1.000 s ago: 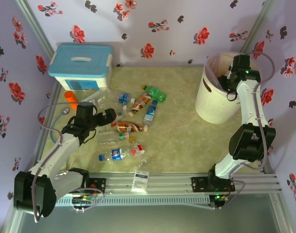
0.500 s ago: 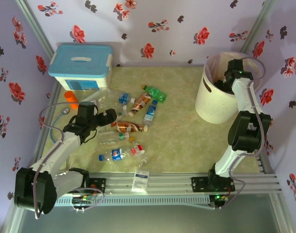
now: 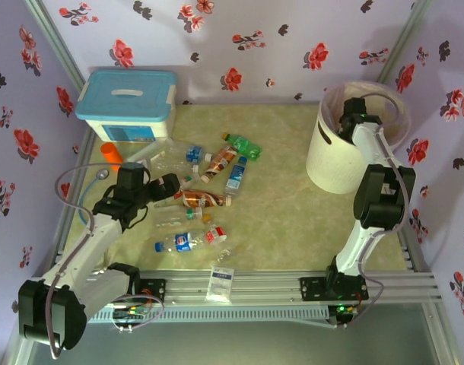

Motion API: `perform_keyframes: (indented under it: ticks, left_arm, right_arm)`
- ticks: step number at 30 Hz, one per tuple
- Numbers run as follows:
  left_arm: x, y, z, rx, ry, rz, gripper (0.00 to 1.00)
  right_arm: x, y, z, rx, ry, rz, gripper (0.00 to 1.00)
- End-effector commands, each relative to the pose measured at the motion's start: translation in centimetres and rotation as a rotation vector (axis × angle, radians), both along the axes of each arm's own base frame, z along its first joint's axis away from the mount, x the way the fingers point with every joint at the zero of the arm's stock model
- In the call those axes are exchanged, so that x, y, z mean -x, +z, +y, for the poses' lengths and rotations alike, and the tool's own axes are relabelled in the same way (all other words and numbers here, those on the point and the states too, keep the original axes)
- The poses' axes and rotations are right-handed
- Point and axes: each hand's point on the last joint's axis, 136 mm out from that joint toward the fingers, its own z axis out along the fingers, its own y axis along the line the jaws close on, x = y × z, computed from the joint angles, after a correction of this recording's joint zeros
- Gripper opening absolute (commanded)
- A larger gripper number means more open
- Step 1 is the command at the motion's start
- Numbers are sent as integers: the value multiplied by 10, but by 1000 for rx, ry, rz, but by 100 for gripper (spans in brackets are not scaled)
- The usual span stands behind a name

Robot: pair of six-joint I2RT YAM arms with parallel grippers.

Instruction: Put the plastic bottles in the bin

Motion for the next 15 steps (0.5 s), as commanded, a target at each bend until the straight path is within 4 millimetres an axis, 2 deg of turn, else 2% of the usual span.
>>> perform_keyframes:
  ticks: [1, 5, 15]
  left_arm:
    - [1, 7, 4, -45, -10, -13, 99]
    - [0, 9, 6, -63, -8, -15, 99]
    - [-7, 9, 4, -64, -7, -15, 99]
  right_arm:
    - [12, 8, -2, 34, 9, 42, 93]
    - [12, 44, -4, 67, 8, -22, 99]
    - [29, 147, -2, 119, 8, -227, 99]
